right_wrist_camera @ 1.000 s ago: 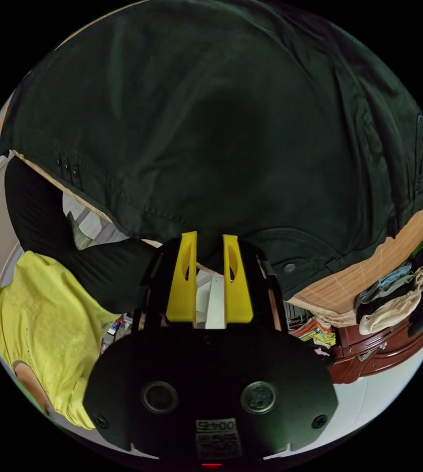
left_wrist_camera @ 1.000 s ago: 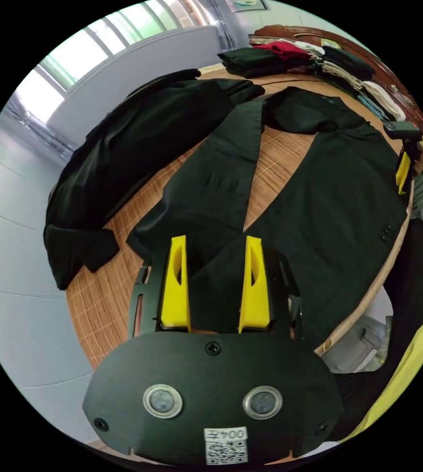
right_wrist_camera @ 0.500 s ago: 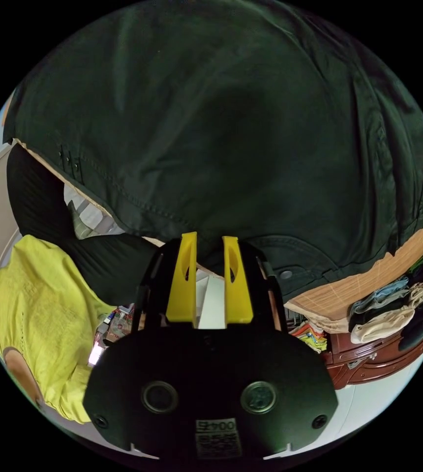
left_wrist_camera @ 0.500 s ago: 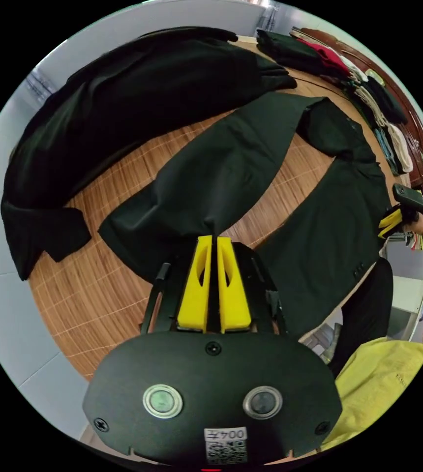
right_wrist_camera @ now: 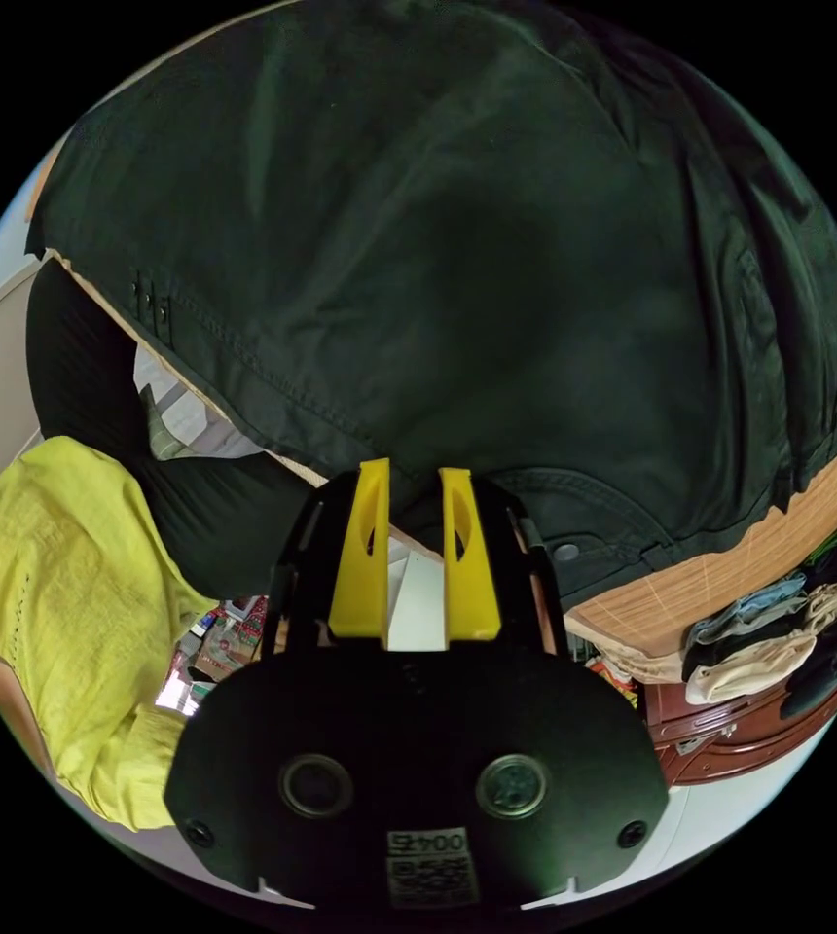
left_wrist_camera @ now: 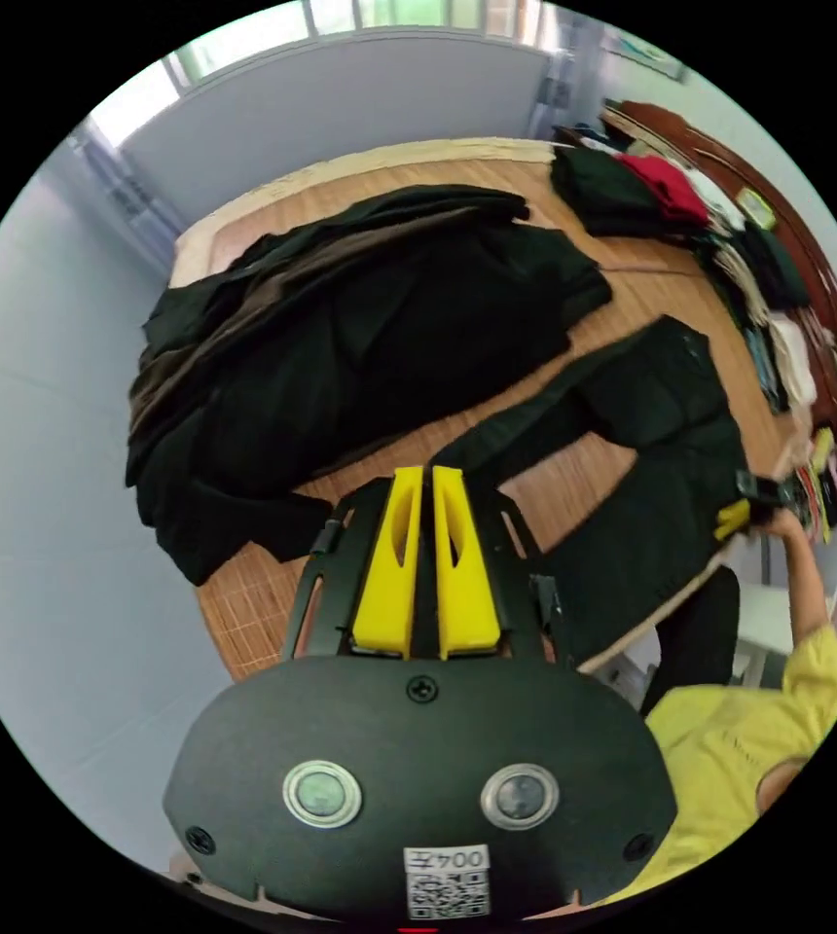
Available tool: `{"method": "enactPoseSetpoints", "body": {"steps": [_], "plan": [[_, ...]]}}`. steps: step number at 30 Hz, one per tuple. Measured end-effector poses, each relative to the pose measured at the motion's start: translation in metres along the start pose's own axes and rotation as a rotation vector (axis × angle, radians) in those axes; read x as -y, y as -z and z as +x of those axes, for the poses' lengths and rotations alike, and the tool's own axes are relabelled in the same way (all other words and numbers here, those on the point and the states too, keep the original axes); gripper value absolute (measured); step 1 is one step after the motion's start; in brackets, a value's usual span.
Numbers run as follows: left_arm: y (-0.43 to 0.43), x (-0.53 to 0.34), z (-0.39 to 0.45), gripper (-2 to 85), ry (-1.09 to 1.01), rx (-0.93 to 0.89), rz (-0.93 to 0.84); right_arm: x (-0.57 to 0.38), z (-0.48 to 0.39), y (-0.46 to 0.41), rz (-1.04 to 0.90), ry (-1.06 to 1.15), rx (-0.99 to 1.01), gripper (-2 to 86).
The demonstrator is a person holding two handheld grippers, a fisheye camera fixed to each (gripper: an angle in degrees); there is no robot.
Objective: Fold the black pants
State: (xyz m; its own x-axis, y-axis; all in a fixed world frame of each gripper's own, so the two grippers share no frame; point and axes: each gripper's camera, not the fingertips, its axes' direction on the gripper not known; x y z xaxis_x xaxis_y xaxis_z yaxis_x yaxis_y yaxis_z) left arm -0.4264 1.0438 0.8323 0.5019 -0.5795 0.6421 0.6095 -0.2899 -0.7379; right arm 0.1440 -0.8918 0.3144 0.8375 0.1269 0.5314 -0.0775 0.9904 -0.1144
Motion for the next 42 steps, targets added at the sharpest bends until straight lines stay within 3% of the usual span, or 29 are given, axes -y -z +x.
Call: {"method": "enactPoseSetpoints", "body": {"steps": [4,7,11,16,22,25,32,36,37,42], "plan": [[-0.037,-0.009,-0.052,9.9,0.330,0.177,0.052,-0.002,0.003,-0.006,0.006,-0.001,0.005,8.8],[-0.039,-0.054,-0.066,9.8,0.444,0.082,0.237,-0.003,0.004,-0.012,0.006,0.003,0.008,8.8],[-0.040,-0.124,-0.052,8.9,0.362,0.018,0.364,-0.007,0.004,-0.018,0.017,0.007,0.013,8.8],[-0.049,-0.292,-0.011,9.4,0.261,-0.065,0.497,-0.022,-0.005,-0.030,0.100,-0.029,-0.023,8.9],[-0.109,-0.479,0.017,13.9,0.441,-0.214,0.489,-0.043,-0.018,-0.044,0.223,-0.107,-0.060,8.9],[-0.140,-0.523,0.045,15.3,0.421,-0.142,0.420,-0.047,-0.021,-0.049,0.240,-0.135,-0.058,8.9],[-0.193,-0.532,0.073,14.8,0.428,-0.174,0.347,-0.038,-0.030,-0.053,0.187,-0.170,-0.068,9.0],[-0.192,-0.519,0.085,7.1,0.464,-0.212,0.401,-0.030,-0.040,-0.055,0.143,-0.187,-0.109,8.9],[-0.190,-0.513,0.092,3.5,0.452,-0.174,0.378,-0.029,-0.041,-0.056,0.137,-0.191,-0.109,8.9],[-0.135,-0.488,0.124,1.3,0.285,0.030,0.466,-0.030,-0.041,-0.057,0.141,-0.201,-0.091,8.9]]}}
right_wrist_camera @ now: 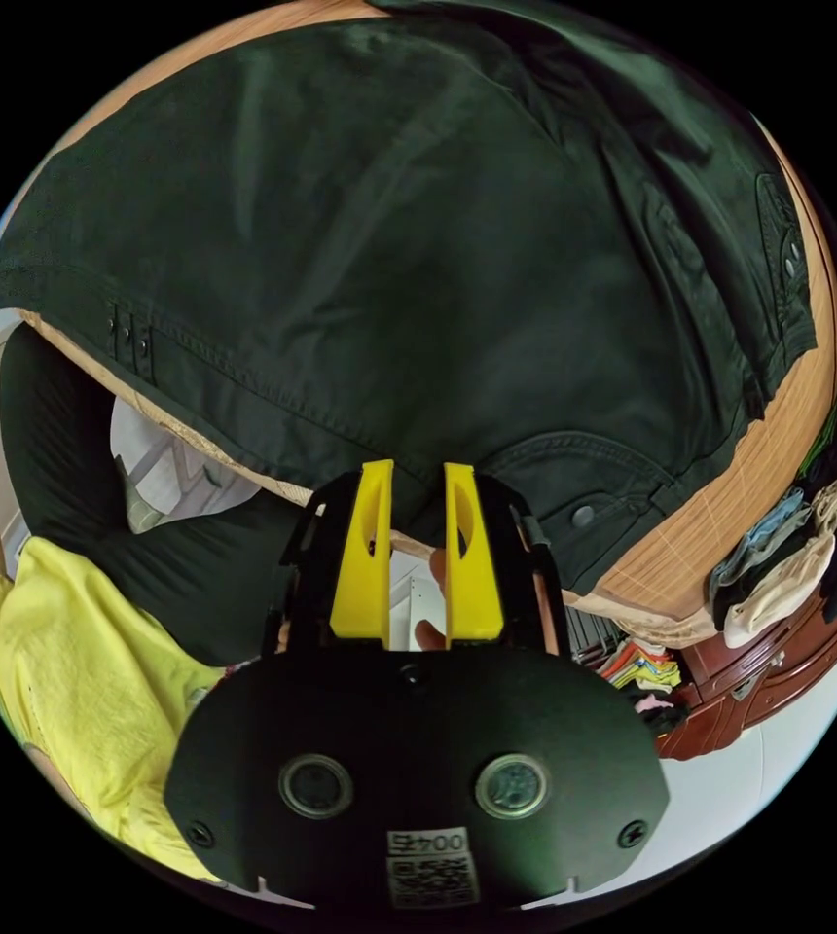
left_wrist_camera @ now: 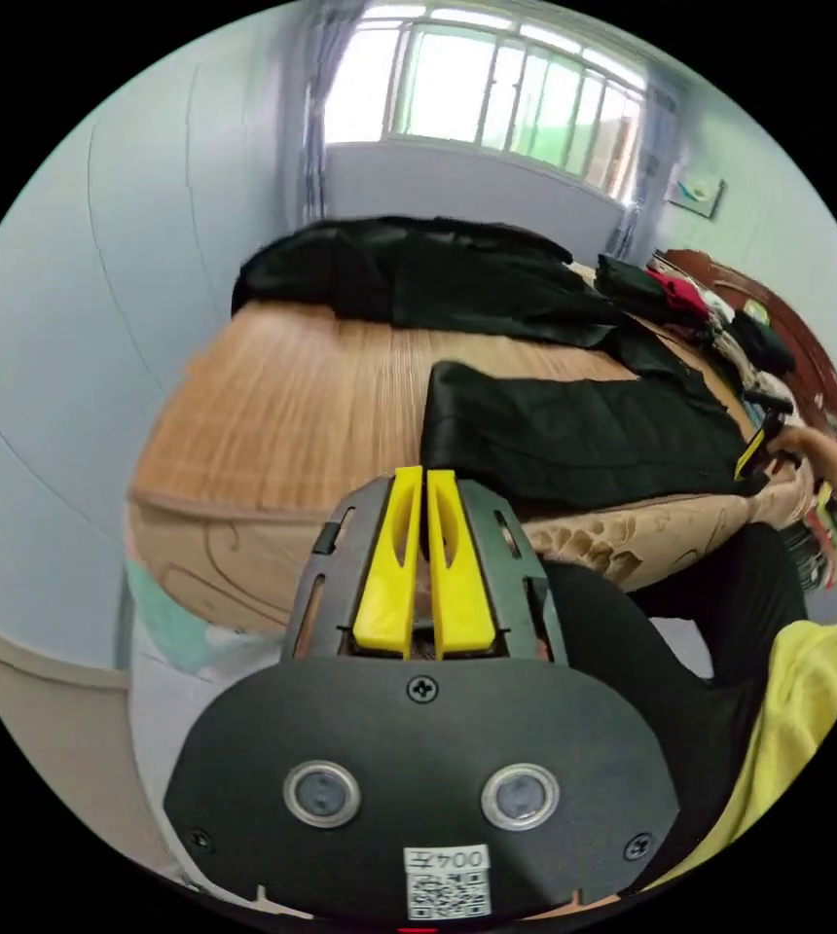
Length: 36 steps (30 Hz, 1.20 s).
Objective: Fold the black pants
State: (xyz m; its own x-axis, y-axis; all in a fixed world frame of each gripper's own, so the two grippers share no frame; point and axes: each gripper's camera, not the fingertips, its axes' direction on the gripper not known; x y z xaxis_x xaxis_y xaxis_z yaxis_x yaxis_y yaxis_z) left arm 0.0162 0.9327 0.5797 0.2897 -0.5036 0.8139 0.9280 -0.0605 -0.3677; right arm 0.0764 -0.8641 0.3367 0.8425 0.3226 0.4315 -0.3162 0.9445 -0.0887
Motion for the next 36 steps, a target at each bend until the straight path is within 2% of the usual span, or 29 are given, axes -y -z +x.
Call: {"method": "enactPoseSetpoints", "body": {"steps": [2,4,7,11,15,19,21,23,25,28,31,35,36], "plan": [[0.023,0.023,0.025,1.0,-0.171,0.113,0.046,-0.001,-0.001,0.000,0.003,-0.005,0.003,9.0],[0.046,0.049,0.068,0.8,-0.475,0.328,0.081,-0.002,-0.003,0.000,0.006,-0.009,-0.004,8.9],[0.048,0.059,0.111,0.8,-0.765,0.574,0.126,-0.003,-0.006,0.001,0.007,-0.018,-0.010,8.9],[0.015,0.048,0.129,0.7,-0.882,0.672,0.067,-0.004,-0.008,0.002,0.008,-0.029,-0.008,8.9],[-0.043,-0.005,0.133,0.9,-0.970,0.736,-0.119,-0.006,-0.009,0.005,0.008,-0.035,-0.001,8.9],[-0.070,-0.035,0.108,1.7,-0.853,0.727,-0.350,-0.005,-0.010,0.008,-0.006,-0.025,0.002,9.0],[-0.064,-0.034,0.086,2.2,-0.735,0.733,-0.384,-0.005,-0.011,0.009,-0.014,-0.021,0.002,9.0],[-0.050,-0.027,0.062,2.8,-0.585,0.703,-0.385,-0.004,-0.013,0.011,-0.022,-0.019,-0.001,9.1],[-0.029,-0.010,0.043,3.7,-0.387,0.591,-0.315,-0.004,-0.015,0.013,-0.028,-0.015,-0.006,9.1],[-0.029,0.017,0.055,5.5,-0.299,0.368,-0.221,-0.008,-0.015,0.016,-0.018,-0.024,0.004,9.2],[-0.057,0.042,0.076,8.0,-0.261,0.214,-0.210,-0.015,-0.017,0.019,0.008,-0.042,0.003,9.1],[-0.084,0.061,0.059,11.6,-0.040,0.271,-0.215,-0.022,-0.021,0.023,0.035,-0.055,-0.003,8.9],[-0.083,0.062,0.037,12.7,0.080,0.245,-0.191,-0.024,-0.022,0.024,0.038,-0.057,-0.004,8.9]]}}
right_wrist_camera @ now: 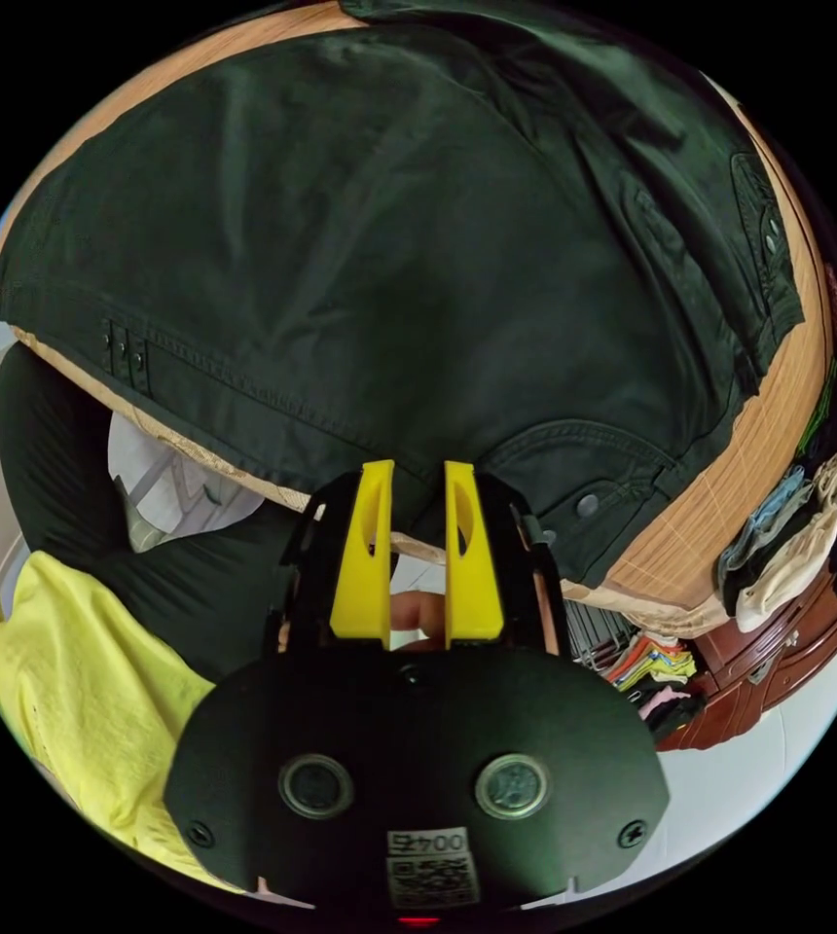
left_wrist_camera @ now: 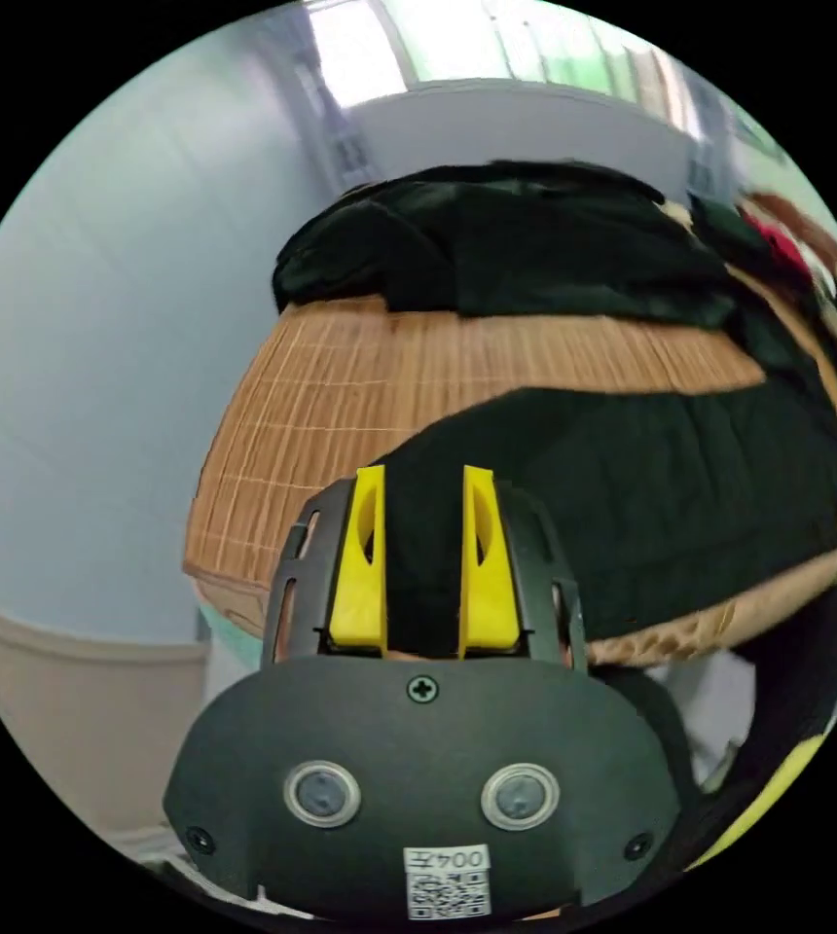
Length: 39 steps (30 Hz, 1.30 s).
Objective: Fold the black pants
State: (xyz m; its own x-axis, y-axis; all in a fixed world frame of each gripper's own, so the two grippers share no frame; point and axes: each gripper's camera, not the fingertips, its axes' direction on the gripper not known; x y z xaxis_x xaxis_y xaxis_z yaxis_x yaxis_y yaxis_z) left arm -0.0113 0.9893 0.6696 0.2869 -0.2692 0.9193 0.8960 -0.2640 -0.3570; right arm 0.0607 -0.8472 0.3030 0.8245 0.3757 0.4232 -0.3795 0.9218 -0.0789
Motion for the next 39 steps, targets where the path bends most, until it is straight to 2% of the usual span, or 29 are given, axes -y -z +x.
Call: {"method": "enactPoseSetpoints", "body": {"steps": [4,6,8,10,12,14,16,17,20,22,23,25,27,29,30,31,33,36,39], "plan": [[-0.034,-0.005,-0.090,16.7,0.332,-0.256,-0.126,-0.001,-0.004,0.006,-0.015,0.016,-0.006,9.0],[-0.041,-0.010,-0.117,16.7,0.393,-0.334,-0.137,-0.002,-0.005,0.008,-0.026,0.023,-0.007,9.0],[-0.050,-0.012,-0.132,15.9,0.398,-0.442,-0.157,-0.002,-0.007,0.011,-0.036,0.025,-0.007,9.0],[-0.069,-0.012,-0.142,14.4,0.401,-0.649,-0.220,-0.003,-0.009,0.014,-0.053,0.027,-0.012,9.0],[-0.076,-0.016,-0.148,11.9,0.412,-0.725,-0.227,-0.003,-0.012,0.016,-0.067,0.027,-0.020,9.0],[-0.078,-0.021,-0.152,8.9,0.415,-0.812,-0.200,-0.004,-0.016,0.018,-0.080,0.026,-0.032,9.0],[-0.064,-0.027,-0.151,6.1,0.391,-0.907,-0.057,-0.005,-0.022,0.021,-0.098,0.030,-0.052,9.0],[-0.056,-0.028,-0.147,5.7,0.356,-0.899,-0.012,-0.005,-0.023,0.022,-0.102,0.031,-0.057,9.0],[0.011,-0.031,-0.101,4.2,-0.029,-0.682,0.221,-0.008,-0.028,0.025,-0.121,0.034,-0.069,9.0],[0.054,-0.048,-0.053,4.0,-0.264,-0.322,0.330,-0.011,-0.031,0.027,-0.132,0.037,-0.071,9.0],[0.059,-0.052,-0.042,4.0,-0.311,-0.227,0.337,-0.012,-0.032,0.027,-0.134,0.037,-0.071,8.9],[0.051,-0.058,-0.009,4.6,-0.441,0.124,0.273,-0.017,-0.035,0.029,-0.143,0.038,-0.069,8.9],[0.030,-0.054,-0.004,5.6,-0.436,0.262,0.174,-0.021,-0.037,0.030,-0.147,0.037,-0.072,8.9],[0.012,-0.044,-0.016,6.4,-0.328,0.262,0.067,-0.026,-0.041,0.031,-0.147,0.036,-0.078,8.9],[0.007,-0.038,-0.030,6.9,-0.198,0.255,0.009,-0.030,-0.043,0.031,-0.143,0.034,-0.080,8.9],[0.011,-0.035,-0.044,7.5,-0.079,0.230,0.010,-0.034,-0.044,0.032,-0.137,0.032,-0.080,8.9],[0.028,-0.036,-0.057,7.5,0.022,0.138,0.090,-0.042,-0.046,0.032,-0.124,0.028,-0.074,8.9],[0.053,-0.039,-0.049,6.9,0.029,-0.028,0.194,-0.056,-0.046,0.032,-0.103,0.029,-0.055,8.9],[0.048,-0.034,-0.010,6.3,-0.071,-0.280,0.150,-0.072,-0.052,0.031,-0.072,0.030,-0.058,8.9]]}}
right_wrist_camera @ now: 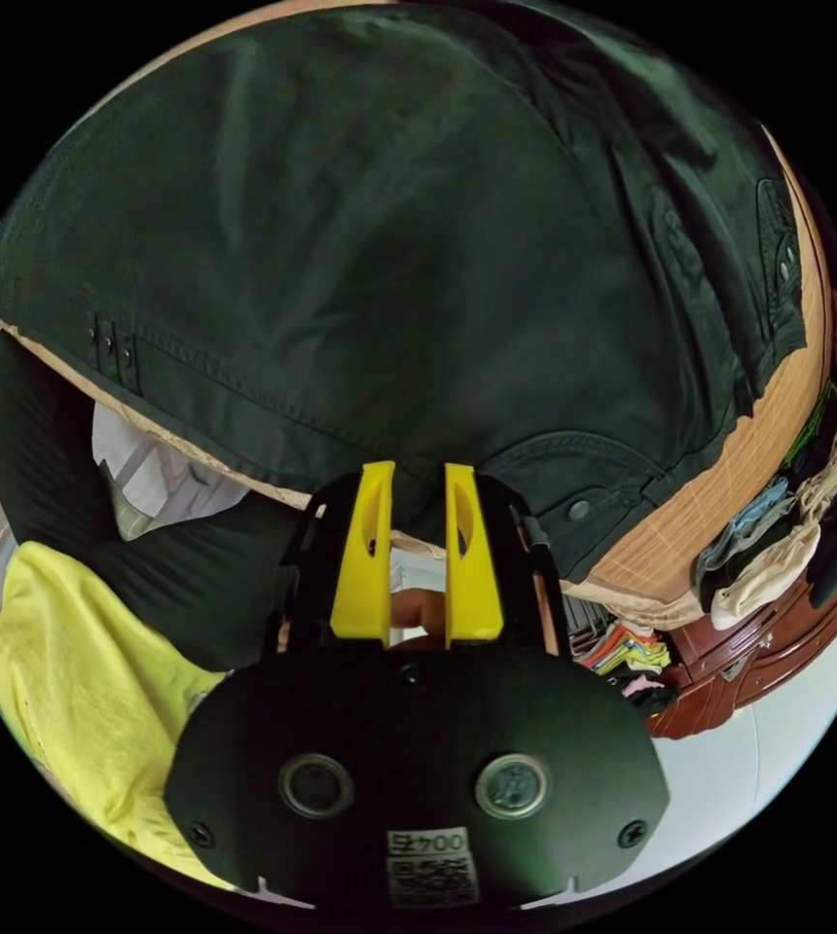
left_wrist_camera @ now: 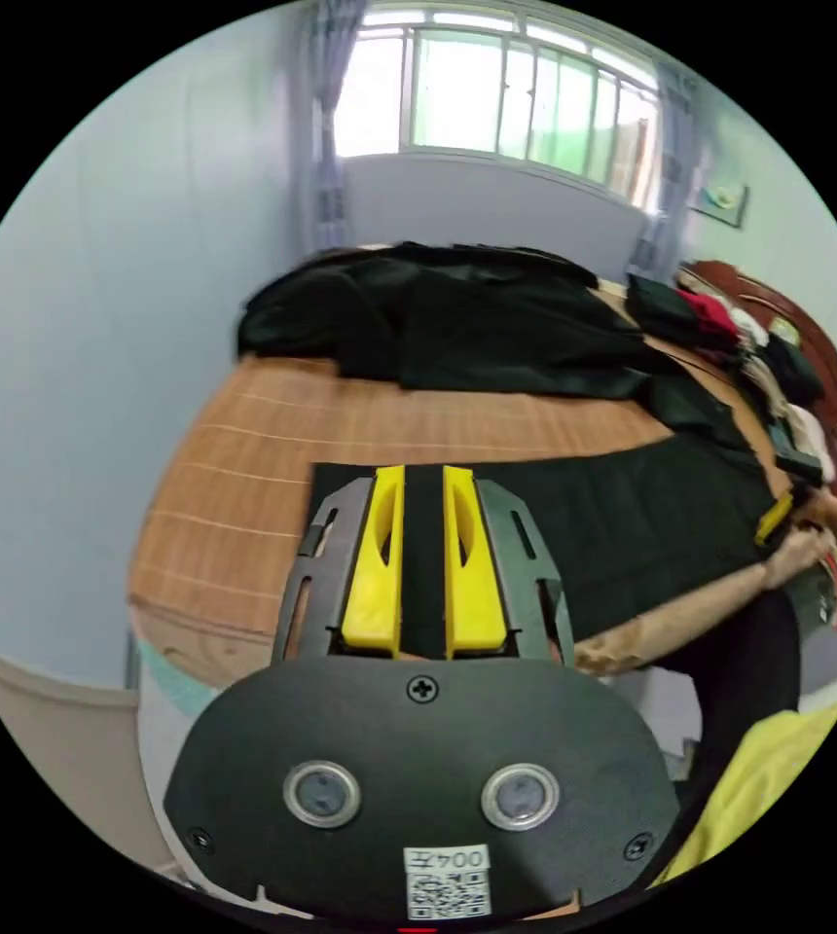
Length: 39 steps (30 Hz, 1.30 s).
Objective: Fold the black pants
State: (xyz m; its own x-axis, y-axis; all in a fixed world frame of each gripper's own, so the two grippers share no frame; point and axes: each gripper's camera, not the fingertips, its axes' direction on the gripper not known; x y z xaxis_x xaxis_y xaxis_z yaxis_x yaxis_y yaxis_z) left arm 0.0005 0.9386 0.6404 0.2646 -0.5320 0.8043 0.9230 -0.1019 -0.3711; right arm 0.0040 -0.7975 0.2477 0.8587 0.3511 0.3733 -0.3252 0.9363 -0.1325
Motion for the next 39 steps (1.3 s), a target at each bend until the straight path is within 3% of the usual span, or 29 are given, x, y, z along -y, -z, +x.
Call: {"method": "enactPoseSetpoints", "body": {"steps": [2,6,10,14,19,25,31,36,39], "plan": [[-0.023,0.002,0.030,5.5,-0.070,-0.104,-0.080,-0.014,-0.004,-0.002,0.046,-0.018,-0.005,8.9],[-0.071,-0.001,0.094,2.6,-0.192,-0.085,-0.185,-0.074,-0.006,-0.013,0.321,-0.153,0.050,8.6],[-0.096,-0.003,0.142,0.8,-0.354,0.067,-0.240,-0.167,0.003,-0.045,0.722,-0.353,0.190,8.7],[-0.099,-0.002,0.157,0.3,-0.425,0.166,-0.228,-0.255,0.025,-0.072,1.012,-0.677,0.148,11.4],[-0.102,0.015,0.140,0.2,-0.364,0.083,-0.252,-0.314,0.094,-0.129,0.991,-0.975,0.415,15.3],[-0.105,0.030,0.129,0.2,-0.339,0.053,-0.260,-0.301,0.113,-0.156,0.942,-0.983,0.693,16.1],[-0.107,0.042,0.122,0.1,-0.345,0.067,-0.259,-0.312,0.095,-0.155,0.982,-1.195,0.609,10.0],[-0.108,0.055,0.107,0.2,-0.308,0.026,-0.264,-0.296,0.095,-0.158,0.955,-1.170,0.660,11.4],[-0.110,0.062,0.098,0.2,-0.284,0.006,-0.265,-0.284,0.095,-0.154,0.894,-1.180,0.555,6.7]]}}
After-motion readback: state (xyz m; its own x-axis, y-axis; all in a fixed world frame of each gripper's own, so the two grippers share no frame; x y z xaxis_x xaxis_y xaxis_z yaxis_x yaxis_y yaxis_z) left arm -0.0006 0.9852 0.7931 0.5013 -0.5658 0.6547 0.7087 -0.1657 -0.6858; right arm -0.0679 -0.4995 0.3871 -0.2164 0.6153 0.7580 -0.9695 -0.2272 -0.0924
